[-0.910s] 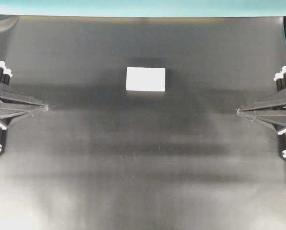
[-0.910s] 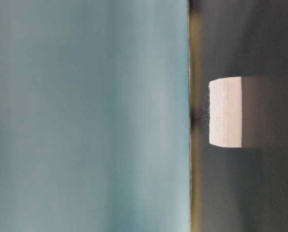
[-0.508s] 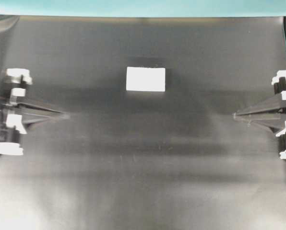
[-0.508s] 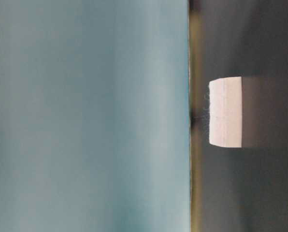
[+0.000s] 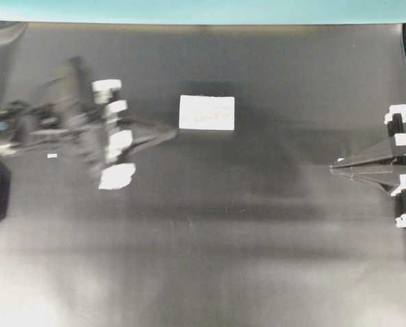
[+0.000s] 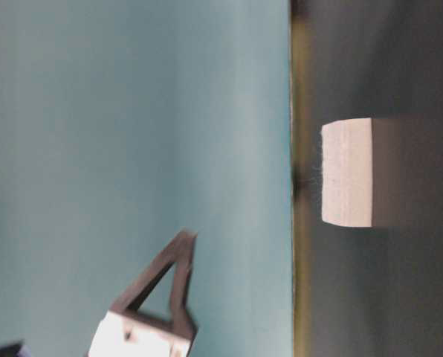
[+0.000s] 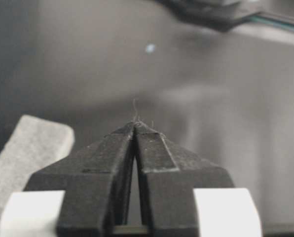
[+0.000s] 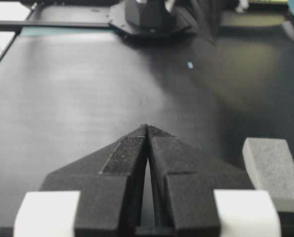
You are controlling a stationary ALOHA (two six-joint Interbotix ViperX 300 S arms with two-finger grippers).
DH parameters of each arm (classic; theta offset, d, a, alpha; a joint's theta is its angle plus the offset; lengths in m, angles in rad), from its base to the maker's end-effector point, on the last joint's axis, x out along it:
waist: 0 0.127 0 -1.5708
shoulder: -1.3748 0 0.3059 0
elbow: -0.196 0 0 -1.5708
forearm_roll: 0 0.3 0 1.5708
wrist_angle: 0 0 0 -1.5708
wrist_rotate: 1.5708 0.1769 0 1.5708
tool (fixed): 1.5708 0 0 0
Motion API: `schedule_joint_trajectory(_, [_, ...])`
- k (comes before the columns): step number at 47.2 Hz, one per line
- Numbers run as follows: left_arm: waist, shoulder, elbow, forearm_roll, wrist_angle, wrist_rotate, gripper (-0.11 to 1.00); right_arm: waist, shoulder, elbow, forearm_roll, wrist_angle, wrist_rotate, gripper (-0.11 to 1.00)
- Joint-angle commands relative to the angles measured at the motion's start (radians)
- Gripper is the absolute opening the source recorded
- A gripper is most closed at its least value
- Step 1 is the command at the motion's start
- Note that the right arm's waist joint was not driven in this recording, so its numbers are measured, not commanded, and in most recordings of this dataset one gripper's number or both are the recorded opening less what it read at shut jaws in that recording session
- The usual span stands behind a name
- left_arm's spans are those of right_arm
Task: Push the sponge with the left arm to wipe the table.
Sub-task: 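Reach the left gripper forward and close it on the white sponge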
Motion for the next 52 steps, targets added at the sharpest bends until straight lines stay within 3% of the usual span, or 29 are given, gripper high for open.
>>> schedule_joint_trajectory(1, [0.041, 0.089, -0.092, 0.005, -0.015, -0.077, 0.07, 0.000, 0.003, -0.003, 0.000, -0.011, 0.008, 0.01])
schedule_joint_trajectory(7, [0.077, 0.176, -0.150, 0.005, -0.012, -0.138, 0.28, 0.000, 0.000, 0.000, 0.002, -0.009, 0.009, 0.01])
schedule_joint_trajectory(14, [0.094, 0.276, -0.227, 0.005, -0.006, -0.150, 0.65, 0.000, -0.006, 0.008, 0.002, -0.011, 0.009, 0.01])
schedule_joint_trajectory(18, [0.103, 0.334, -0.273, 0.005, 0.011, -0.150, 0.77, 0.000, -0.008, 0.008, 0.002, -0.011, 0.009, 0.01])
schedule_joint_trajectory(31, [0.150, 0.506, -0.416, 0.005, 0.110, -0.150, 0.68, 0.000, -0.009, 0.017, 0.002, -0.011, 0.009, 0.01])
schedule_joint_trajectory(52, [0.178, 0.575, -0.428, 0.006, 0.100, -0.144, 0.68, 0.000, -0.012, 0.032, 0.002, -0.012, 0.009, 0.01])
